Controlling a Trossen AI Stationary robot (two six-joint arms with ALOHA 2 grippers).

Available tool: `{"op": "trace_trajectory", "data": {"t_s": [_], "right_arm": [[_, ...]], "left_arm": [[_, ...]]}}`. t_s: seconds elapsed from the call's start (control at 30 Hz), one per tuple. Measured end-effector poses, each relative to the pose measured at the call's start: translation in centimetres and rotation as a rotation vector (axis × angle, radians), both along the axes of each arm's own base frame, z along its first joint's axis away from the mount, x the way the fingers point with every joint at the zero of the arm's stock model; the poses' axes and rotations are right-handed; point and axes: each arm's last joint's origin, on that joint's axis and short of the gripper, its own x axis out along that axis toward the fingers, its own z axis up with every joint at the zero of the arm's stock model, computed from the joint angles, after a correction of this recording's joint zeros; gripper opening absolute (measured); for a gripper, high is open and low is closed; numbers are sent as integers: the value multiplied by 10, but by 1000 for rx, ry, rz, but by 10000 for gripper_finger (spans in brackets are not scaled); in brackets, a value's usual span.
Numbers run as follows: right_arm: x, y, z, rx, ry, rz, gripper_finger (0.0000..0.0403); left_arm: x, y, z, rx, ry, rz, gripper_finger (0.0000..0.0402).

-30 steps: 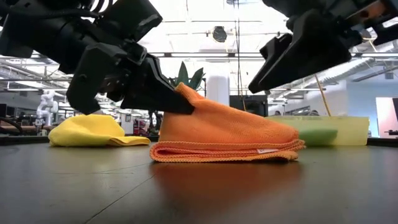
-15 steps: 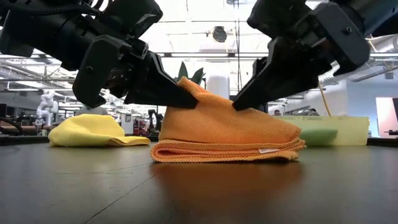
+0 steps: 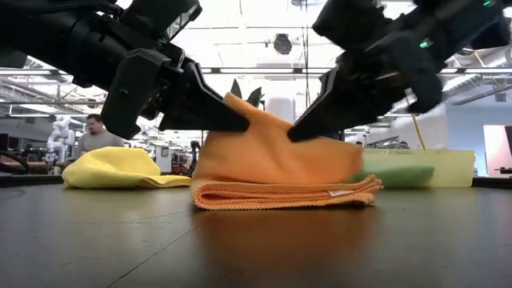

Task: Fold microfiber towels
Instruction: Fold the orange microfiber cloth

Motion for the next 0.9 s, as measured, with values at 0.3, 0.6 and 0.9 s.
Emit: {"op": "trace_trajectory", "data": {"t_s": [0.3, 0.6, 0.9], "right_arm": [[11, -27, 2, -131, -10, -82, 3], [23, -33, 18, -351, -29, -105, 1], [19, -16, 14, -348, -12, -4, 1]], "left_arm": [[-9, -3, 7, -25, 39, 14, 200], [-33, -19, 12, -108, 108, 42, 205], [-45, -12, -11, -211, 168, 127, 150]]}}
